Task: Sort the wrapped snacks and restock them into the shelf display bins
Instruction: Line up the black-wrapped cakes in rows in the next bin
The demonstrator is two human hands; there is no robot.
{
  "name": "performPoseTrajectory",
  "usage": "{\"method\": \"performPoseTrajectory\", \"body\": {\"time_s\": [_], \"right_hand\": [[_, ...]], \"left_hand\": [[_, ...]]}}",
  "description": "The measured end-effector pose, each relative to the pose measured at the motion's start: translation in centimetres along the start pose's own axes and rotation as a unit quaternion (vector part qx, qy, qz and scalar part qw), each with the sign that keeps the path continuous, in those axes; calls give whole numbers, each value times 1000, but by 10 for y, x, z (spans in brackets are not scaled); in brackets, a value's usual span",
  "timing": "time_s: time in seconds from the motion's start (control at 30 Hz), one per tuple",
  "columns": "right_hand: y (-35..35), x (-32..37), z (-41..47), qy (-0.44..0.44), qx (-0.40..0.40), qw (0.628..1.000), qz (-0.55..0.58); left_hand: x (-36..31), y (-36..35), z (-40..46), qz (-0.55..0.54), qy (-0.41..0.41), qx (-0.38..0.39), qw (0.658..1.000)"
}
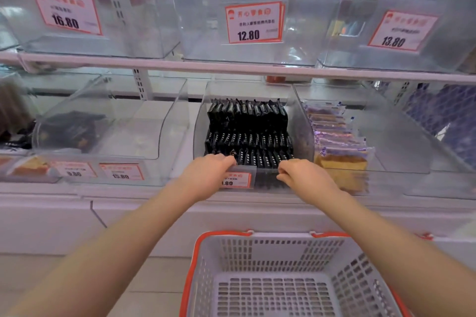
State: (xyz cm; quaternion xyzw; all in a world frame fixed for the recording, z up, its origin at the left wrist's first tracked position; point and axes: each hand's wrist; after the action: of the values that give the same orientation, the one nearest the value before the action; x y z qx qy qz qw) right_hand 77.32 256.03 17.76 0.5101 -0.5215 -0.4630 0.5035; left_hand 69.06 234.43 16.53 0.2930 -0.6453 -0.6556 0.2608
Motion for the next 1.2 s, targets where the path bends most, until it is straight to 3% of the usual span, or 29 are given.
{"method": "performPoseTrajectory", "body": {"time_s": [0.13, 0.33, 0.43, 0.5, 0.67, 0.83, 1.07, 1.2], "right_hand": [[-6, 2, -5, -4, -38, 999, 12], [3, 4, -2, -2, -22, 999, 39], [24, 5, 28, -13, -76, 993, 88], [35, 3, 58, -20, -101, 993, 64], [34, -13, 123, -65, -53, 996, -36], [24, -29, 165, -135, -7, 991, -16], [22, -29, 188, -131, -57, 989, -45], [18, -27, 188, -143, -41, 987, -54]], "left_hand": [[-6, 0, -4, 9, -2, -11, 1000], [-5, 28, 10, -30, 30, 74, 996], [-2, 45, 47, -43, 42, -10, 998], [3, 49, 77, -39, 63, -51, 996], [25, 33, 132, 44, 113, -9, 993], [41, 14, 158, 45, 129, -10, 991], [42, 10, 178, 36, 156, -35, 987], [45, 9, 181, 40, 165, -31, 985]]}}
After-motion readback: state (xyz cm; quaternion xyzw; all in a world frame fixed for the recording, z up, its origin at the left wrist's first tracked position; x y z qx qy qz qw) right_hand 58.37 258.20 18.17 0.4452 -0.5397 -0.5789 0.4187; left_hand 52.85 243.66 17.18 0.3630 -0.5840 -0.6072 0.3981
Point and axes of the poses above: each hand's wrist, its own z-axis towards the middle knuckle, its own y-axis out of the back of the hand, x = y × z, and after that the axes turned 5 degrees about x, right-handed
